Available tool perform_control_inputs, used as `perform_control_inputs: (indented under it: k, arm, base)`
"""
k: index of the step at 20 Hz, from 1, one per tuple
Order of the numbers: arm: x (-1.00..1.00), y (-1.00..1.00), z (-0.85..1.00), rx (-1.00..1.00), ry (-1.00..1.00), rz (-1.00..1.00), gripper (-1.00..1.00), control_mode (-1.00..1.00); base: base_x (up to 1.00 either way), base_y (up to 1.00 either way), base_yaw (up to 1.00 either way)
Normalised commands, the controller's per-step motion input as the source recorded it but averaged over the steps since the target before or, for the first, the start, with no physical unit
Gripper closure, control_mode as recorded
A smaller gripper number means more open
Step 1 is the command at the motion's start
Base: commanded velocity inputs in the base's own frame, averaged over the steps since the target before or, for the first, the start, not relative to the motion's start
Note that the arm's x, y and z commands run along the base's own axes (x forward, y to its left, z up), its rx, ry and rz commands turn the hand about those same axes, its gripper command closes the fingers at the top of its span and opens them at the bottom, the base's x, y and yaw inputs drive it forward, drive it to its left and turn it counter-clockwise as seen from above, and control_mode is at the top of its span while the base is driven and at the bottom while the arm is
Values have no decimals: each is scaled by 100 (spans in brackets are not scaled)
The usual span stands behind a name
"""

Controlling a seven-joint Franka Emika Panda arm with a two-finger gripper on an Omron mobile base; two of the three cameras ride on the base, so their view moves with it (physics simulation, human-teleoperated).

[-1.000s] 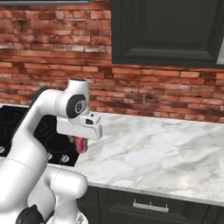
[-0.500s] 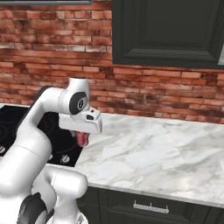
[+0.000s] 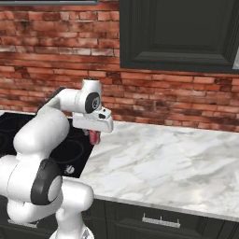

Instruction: Four empty soda cans are scattered around the kitchen. Gather all the cans and cluster them next to the stove for recycling.

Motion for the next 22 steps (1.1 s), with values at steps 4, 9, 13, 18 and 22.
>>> perform_control_inputs:
  k: [4, 9, 13, 18, 22]
  arm:
    - [85, 4, -39, 0, 0, 0, 100, -100]
    - [88, 10, -43, 0, 1, 0, 100, -100]
    - [88, 25, -50, 0, 4, 0, 100, -100]
    - [80, 15, -51, 0, 4, 0, 100, -100]
    - [59, 1, -47, 0, 3, 0, 100, -100]
  base:
    - [0, 0, 0]
    - [0, 0, 0]
    - [0, 0, 0]
    - [0, 0, 0]
    - [0, 0, 0]
